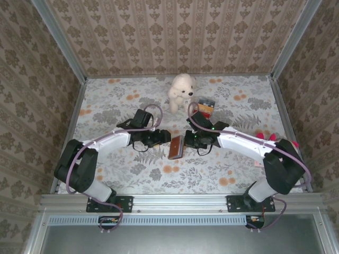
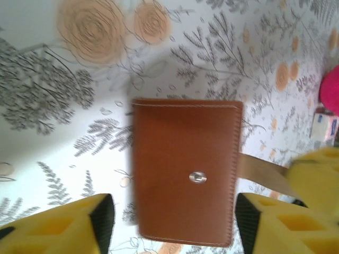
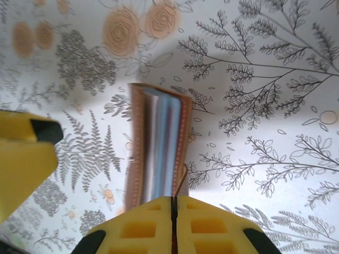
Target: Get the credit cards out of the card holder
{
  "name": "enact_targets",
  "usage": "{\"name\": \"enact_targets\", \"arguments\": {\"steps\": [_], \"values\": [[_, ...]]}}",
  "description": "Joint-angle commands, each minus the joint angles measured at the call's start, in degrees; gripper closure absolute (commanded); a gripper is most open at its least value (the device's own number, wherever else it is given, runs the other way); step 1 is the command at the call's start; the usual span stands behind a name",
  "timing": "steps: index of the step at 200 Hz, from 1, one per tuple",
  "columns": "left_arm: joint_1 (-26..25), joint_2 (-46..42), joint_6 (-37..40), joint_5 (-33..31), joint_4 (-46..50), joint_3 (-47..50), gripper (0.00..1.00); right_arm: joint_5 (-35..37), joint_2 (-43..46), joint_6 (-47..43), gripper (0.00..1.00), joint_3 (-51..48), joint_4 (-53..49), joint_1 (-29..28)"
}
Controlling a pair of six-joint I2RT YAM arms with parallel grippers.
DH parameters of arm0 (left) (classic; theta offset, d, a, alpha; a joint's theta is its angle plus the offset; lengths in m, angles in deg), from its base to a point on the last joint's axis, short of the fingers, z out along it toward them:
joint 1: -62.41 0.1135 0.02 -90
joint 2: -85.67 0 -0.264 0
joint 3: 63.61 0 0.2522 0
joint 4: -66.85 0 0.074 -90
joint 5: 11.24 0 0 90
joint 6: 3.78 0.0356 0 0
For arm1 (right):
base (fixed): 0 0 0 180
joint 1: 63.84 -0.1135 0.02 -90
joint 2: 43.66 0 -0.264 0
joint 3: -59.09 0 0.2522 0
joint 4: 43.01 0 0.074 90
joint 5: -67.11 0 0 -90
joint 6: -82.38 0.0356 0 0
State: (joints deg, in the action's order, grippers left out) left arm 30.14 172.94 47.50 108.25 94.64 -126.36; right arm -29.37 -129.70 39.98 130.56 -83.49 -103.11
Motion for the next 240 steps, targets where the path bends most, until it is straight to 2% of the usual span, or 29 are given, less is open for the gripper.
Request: {"name": "enact_targets", "arguments": {"steps": [1,32,38,49,99,132,194,218,240], "values": [[1.63,-2.27,1.76,-3.11,3.49,-0.60,0.29,0.79,2.34,-2.16,0.92,1.97,-5.58,-0.28],[3.61,-6.47,1.21,-5.56,4.77,0.90,0.17,-2.37,1.71,-2.26,0.92,3.53,-4.39,-0.37],[4.12,-7.04,1.28,-5.97,5.18,1.00,0.07,-2.44,1.31,-2.20,0.92,3.92,-3.60,-0.37],[5.00,-7.76,1.44,-6.29,5.68,1.24,0.00,-2.62,0.55,-2.16,0.92,5.08,-2.56,-0.37],[5.73,-9.91,3.30,-7.95,7.37,1.42,0.00,-3.68,-3.25,-2.86,0.91,8.62,-1.55,-0.39],[5.75,-10.99,3.61,-7.88,7.25,1.97,0.00,-1.53,-3.31,-2.39,0.91,6.72,-2.19,-0.29],[5.73,-11.24,2.42,-1.63,4.69,1.80,0.00,3.45,-1.58,-1.74,0.91,2.26,-3.75,0.68],[4.90,-10.59,1.24,0.72,2.38,1.47,0.04,4.33,-1.42,-1.87,0.91,1.01,-3.78,1.03],[3.27,-8.96,-0.09,1.60,0.30,0.93,0.16,4.00,-1.84,-2.49,0.91,0.91,-3.76,1.38]]}}
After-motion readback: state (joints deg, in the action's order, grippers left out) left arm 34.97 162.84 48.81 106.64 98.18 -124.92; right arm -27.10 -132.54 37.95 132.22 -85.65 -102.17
